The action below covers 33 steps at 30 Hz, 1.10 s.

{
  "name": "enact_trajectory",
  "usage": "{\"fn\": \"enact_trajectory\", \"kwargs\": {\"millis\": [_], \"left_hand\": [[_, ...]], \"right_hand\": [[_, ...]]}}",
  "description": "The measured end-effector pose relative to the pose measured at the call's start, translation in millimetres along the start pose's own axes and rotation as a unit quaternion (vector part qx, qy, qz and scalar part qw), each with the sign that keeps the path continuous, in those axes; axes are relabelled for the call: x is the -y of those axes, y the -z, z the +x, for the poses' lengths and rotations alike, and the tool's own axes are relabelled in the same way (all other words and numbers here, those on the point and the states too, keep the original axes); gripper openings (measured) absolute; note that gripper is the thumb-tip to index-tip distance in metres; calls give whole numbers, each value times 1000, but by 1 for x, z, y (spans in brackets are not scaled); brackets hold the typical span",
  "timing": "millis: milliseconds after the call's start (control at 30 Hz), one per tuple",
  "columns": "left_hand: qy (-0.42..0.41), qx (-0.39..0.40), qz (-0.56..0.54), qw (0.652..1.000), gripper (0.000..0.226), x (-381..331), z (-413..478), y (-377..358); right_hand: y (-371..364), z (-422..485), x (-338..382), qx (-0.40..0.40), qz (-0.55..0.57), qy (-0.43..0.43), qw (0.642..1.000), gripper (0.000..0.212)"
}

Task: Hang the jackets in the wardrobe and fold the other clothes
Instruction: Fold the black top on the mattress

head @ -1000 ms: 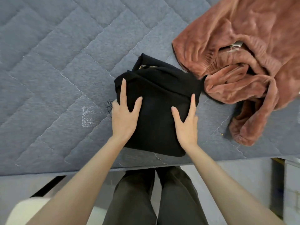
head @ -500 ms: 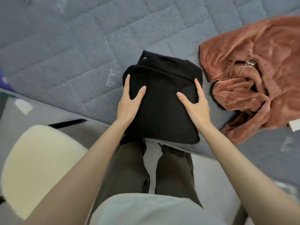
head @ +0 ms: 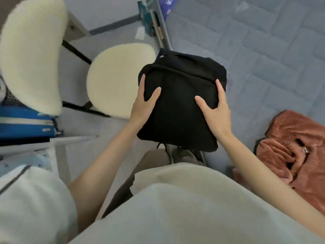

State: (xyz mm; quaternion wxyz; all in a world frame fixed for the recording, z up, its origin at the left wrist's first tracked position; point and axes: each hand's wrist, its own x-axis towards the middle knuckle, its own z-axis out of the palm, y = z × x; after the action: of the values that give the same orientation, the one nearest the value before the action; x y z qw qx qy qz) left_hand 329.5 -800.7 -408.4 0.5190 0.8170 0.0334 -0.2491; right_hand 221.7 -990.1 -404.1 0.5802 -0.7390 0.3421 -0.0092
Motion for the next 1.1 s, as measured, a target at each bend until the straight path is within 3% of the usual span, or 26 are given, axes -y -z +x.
{"fn": "enact_trajectory", "kwargs": {"millis": [233,500,767,1100], "left_hand": [[30,-222,-74,972,76,42,-128,124],[69,-423,-143,892,75,122,-317,200],[64,-537,-188,820,76,164,-479,250],[44,-651,-184,735,79,148,-573,328]], "right_hand": [[-96,-63,67,207,-63,116,969,76],[-200,-209,81,383,-100,220,892,74],[-265,-354,93,507,-97,271,813,74],[-340,-455,177,611,-62,339,713,73]]}}
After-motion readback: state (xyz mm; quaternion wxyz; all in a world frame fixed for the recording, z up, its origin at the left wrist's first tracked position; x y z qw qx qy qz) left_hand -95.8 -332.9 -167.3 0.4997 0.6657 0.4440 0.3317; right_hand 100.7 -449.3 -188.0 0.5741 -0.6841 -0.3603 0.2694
